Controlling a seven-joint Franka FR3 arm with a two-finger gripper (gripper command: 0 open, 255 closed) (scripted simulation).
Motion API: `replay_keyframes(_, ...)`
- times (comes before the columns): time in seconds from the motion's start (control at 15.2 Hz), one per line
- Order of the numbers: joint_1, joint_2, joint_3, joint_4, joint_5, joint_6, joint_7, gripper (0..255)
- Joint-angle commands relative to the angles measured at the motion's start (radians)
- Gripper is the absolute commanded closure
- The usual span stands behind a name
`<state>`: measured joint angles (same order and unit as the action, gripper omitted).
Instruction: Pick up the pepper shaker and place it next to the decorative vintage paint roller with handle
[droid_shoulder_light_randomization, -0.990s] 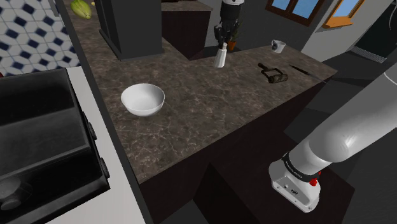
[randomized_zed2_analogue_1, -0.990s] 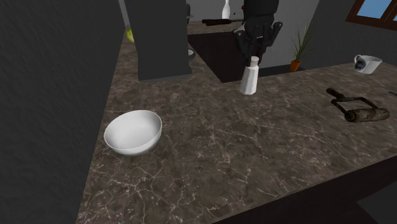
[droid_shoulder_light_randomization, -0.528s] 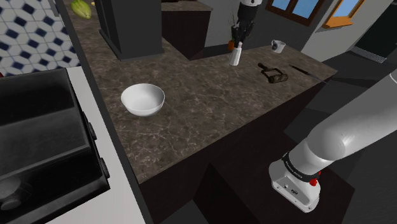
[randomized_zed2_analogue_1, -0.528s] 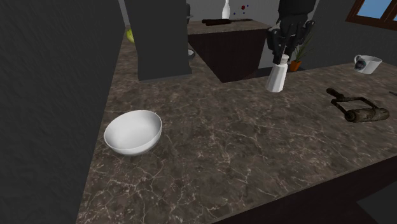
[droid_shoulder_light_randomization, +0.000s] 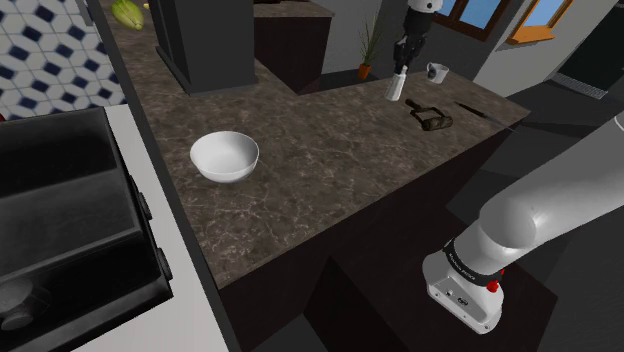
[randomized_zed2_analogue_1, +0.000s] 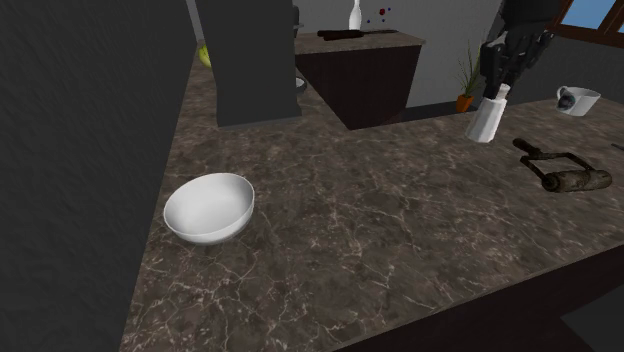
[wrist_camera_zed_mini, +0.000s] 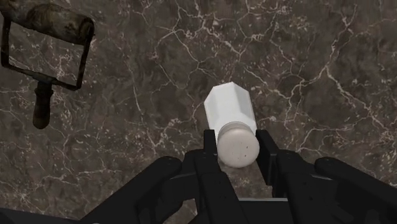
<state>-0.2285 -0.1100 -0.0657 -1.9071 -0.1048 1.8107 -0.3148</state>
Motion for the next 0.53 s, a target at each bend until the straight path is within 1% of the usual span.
replay_keyframes(0.0,-0.021,0.007,-0.026,0.008,-0.002,0.004,-0.048,255)
replay_keyframes(0.46,-0.097,0.065,-0.118,0.072,0.004,0.014,-0.218,255)
